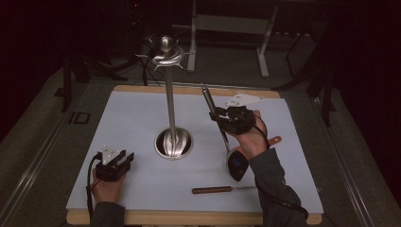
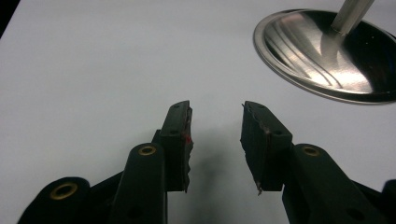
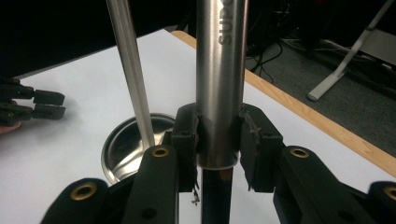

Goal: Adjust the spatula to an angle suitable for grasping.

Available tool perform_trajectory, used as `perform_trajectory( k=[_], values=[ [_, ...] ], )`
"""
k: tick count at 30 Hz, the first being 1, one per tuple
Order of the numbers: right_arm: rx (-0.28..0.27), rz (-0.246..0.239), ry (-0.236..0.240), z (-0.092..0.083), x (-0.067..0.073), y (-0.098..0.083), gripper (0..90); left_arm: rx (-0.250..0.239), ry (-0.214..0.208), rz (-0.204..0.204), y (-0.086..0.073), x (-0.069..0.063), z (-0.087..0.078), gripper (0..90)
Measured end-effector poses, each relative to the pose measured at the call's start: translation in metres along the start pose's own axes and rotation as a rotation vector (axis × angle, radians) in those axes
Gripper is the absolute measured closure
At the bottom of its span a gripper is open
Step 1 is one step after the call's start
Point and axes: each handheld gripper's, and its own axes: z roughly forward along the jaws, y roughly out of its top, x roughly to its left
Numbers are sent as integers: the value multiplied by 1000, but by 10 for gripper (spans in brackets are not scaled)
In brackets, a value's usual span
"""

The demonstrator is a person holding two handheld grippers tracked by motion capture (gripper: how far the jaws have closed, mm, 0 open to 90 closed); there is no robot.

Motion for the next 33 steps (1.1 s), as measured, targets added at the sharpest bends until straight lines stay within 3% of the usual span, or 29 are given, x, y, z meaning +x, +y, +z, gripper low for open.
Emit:
perform_trajectory(
  k=[33],
  values=[
    [-132,-7,43,-14,10,3,694,0,4,-7,0,0,0,613]
  ],
)
